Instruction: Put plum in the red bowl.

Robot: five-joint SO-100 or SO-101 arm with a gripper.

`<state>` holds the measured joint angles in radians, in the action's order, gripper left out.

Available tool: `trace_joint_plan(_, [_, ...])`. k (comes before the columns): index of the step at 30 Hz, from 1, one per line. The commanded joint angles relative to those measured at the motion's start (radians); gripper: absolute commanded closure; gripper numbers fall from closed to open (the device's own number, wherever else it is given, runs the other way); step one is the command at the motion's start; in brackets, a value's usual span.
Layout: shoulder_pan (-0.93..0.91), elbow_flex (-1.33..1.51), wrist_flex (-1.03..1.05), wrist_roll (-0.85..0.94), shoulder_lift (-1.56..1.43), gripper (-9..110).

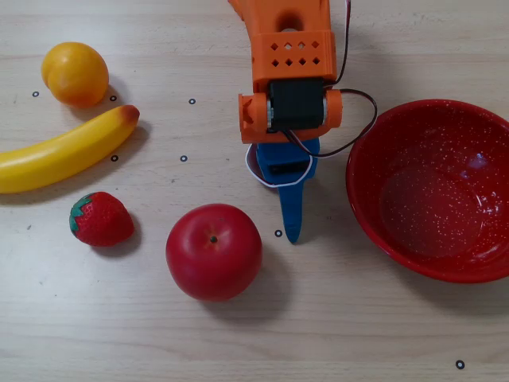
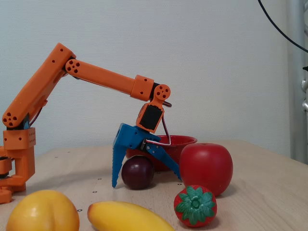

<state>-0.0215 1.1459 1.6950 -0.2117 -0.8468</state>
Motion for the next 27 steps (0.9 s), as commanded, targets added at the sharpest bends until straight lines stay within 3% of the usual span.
trace_joint_plan(1, [-0.028,-0.071,-0.015,0.017,-0.037,35])
trace_joint_plan(27, [0.002,-0.107,0.020,0.032,-0.044,38])
